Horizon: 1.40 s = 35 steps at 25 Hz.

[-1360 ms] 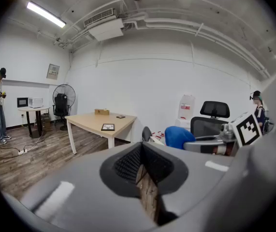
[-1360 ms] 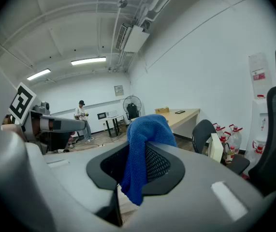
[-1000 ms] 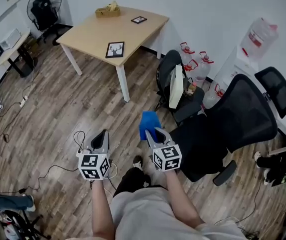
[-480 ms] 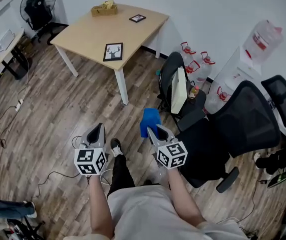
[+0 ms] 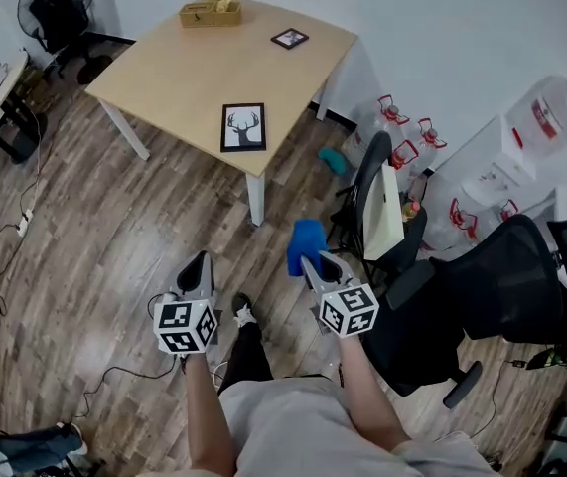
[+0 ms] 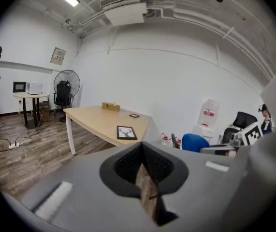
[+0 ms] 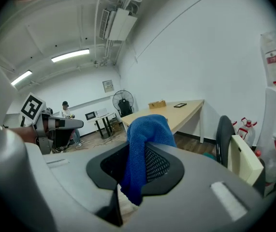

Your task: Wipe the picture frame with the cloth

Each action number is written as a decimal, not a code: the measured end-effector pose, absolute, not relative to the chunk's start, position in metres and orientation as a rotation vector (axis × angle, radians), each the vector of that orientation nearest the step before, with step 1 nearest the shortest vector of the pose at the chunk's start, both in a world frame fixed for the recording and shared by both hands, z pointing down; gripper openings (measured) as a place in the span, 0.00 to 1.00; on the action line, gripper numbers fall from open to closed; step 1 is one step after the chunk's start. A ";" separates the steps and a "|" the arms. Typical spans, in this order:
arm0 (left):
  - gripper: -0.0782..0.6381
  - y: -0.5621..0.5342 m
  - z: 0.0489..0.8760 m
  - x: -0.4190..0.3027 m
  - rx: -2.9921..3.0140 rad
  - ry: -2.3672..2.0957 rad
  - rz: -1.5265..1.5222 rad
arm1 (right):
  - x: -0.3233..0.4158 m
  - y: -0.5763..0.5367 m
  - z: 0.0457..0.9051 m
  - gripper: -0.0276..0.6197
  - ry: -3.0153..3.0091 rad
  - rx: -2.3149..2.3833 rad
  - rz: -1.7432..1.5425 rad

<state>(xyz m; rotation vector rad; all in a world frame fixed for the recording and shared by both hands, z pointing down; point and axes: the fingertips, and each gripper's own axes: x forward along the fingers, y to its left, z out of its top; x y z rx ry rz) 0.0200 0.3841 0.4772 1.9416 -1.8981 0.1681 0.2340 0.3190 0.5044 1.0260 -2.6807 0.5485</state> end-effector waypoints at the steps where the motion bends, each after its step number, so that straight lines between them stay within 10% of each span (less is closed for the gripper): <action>1: 0.18 0.370 0.479 0.005 1.936 -1.891 0.161 | 0.221 0.306 0.506 0.14 -2.673 1.029 0.561; 15: 0.18 0.207 0.465 -0.111 2.044 -1.775 0.175 | 0.129 0.165 0.512 0.14 -2.570 1.162 0.578; 35: 0.18 0.017 0.525 -0.088 2.191 -1.437 0.426 | 0.091 -0.043 0.533 0.14 -2.527 0.961 0.391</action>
